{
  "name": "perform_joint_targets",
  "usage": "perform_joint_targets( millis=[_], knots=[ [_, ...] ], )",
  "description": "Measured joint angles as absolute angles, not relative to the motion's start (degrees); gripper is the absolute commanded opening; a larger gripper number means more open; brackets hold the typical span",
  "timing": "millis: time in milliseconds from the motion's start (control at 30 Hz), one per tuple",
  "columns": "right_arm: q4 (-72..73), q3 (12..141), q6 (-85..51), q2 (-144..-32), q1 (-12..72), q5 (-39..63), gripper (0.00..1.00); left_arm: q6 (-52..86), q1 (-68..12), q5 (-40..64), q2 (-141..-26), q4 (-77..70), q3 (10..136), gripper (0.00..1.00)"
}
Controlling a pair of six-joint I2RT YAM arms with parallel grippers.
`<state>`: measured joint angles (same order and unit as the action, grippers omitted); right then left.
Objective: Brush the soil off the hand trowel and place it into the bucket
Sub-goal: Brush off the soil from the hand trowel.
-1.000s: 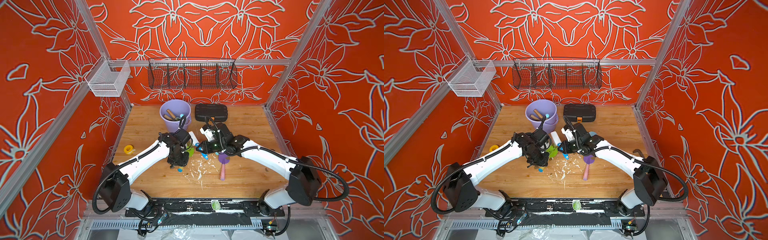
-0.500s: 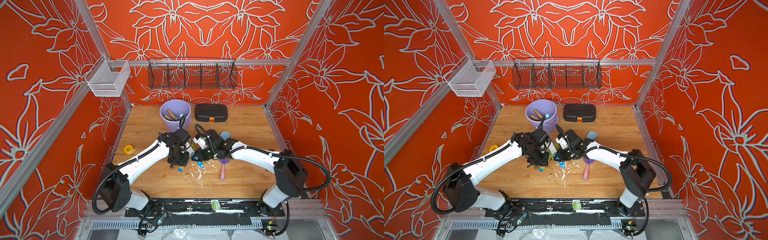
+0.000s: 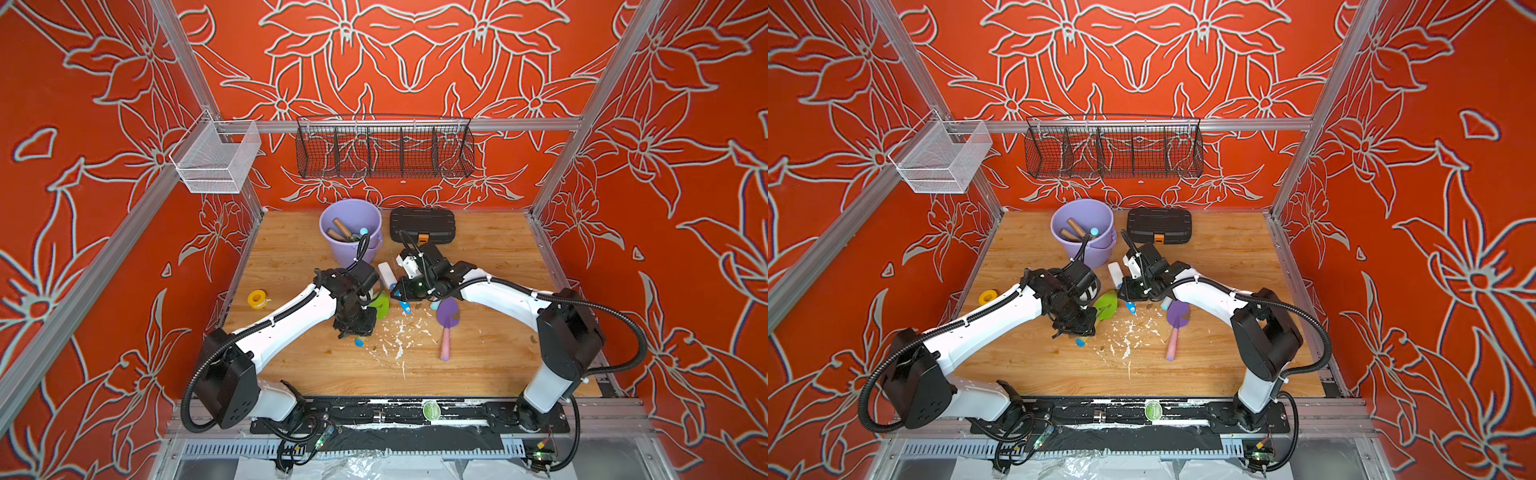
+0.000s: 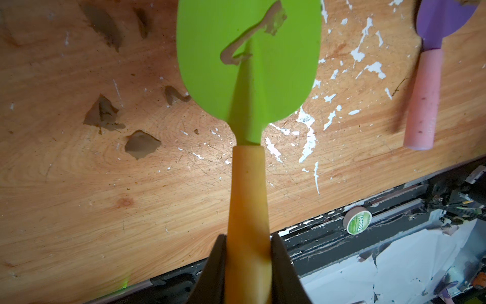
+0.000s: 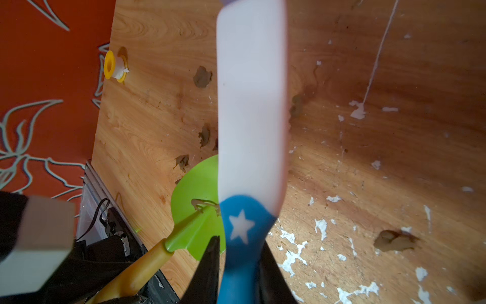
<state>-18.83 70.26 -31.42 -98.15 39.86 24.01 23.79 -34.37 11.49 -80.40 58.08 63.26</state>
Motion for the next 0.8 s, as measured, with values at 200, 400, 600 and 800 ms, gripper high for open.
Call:
perform_joint_targets(
  millis=[200, 400, 600, 800],
  knots=[
    [-18.7, 68.6, -31.7, -94.9, 41.1, 28.7, 0.0, 23.7, -34.1, 11.5, -80.3, 57.6, 63.1, 0.0],
    [-16.4, 66.3, -33.3, -93.3, 45.8, 35.2, 0.0, 23.1, -34.1, 11.7, -80.3, 57.3, 63.2, 0.0],
    [-17.5, 66.1, -34.0, -96.5, 46.4, 36.4, 0.0, 22.9, -34.1, 11.6, -80.3, 57.3, 63.3, 0.0],
    [-22.4, 71.0, -32.3, -102.4, 44.9, 33.1, 0.0, 22.9, -34.1, 11.1, -80.0, 57.8, 63.3, 0.0]
  ],
)
